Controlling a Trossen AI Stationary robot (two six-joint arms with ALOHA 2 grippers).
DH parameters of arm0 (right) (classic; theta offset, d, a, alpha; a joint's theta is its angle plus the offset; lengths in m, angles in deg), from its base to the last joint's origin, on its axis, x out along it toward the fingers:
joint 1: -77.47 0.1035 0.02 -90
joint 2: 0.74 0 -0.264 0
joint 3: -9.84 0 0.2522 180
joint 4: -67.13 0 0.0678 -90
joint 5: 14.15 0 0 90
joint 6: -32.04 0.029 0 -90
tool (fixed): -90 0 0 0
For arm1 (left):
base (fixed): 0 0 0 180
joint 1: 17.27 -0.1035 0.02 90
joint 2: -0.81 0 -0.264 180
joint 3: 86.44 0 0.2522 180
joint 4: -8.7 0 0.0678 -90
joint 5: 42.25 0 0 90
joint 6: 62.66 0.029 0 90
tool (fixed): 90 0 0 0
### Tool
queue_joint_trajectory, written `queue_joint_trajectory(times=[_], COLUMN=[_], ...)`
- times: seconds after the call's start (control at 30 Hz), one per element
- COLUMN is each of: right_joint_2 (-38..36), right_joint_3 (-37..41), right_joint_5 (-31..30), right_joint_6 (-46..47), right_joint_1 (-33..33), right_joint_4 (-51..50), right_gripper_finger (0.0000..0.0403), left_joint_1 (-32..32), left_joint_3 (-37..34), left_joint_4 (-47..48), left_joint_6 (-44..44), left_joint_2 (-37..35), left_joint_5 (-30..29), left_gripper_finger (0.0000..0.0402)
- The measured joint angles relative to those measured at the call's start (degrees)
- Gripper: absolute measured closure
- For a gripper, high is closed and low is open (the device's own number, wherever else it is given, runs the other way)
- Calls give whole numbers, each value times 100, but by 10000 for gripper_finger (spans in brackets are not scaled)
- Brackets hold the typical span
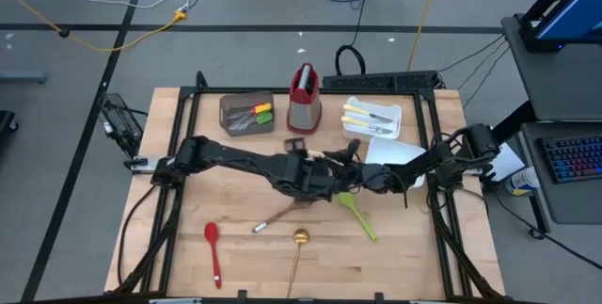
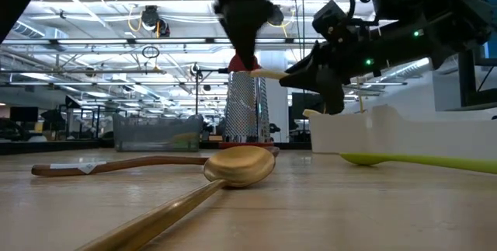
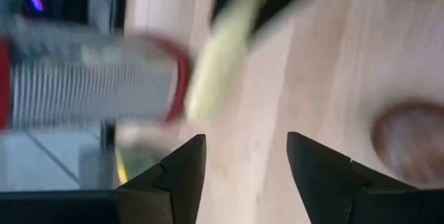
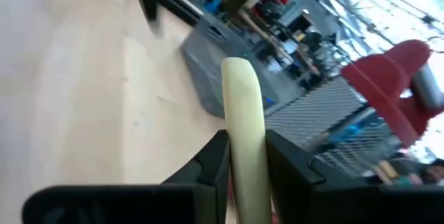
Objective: Pick & Place Kitchen Items
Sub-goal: Put the yellow table knife into the top white bin
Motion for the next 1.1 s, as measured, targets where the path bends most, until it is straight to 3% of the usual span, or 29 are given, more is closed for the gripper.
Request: queue_joint_trajectory(times=[0.17, 0.47, 0.67, 0.83, 0.97, 1.1], right_joint_2=[-2, -123, -535, -853, -868, -868], right_joint_3=[-4, 0, 379, 1010, 1445, 1534], right_joint_5=[45, 143, 1546, 1646, 2753, 3674], right_joint_6=[-296, -525, -257, 292, 708, 1006], right_joint_1=[-198, -942, -1693, -2473, -3163, -3780], right_joint_4=[219, 498, 771, 1134, 1964, 2032], right_gripper_finger=[340, 340, 338, 340, 340, 338], left_joint_1=[2, 72, 59, 74, 78, 78], left_joint_3=[0, 4, 7, 7, 7, 7], left_joint_4=[267, 653, 1033, 1277, 1274, 1258], left_joint_6=[-933, -1449, -1974, -2327, -2363, -2368], left_joint_2=[-398, -822, -932, -928, -926, -926], left_joint_5=[7, 37, -58, -42, -25, -32], left_gripper_finger=[193, 192, 192, 192, 192, 192])
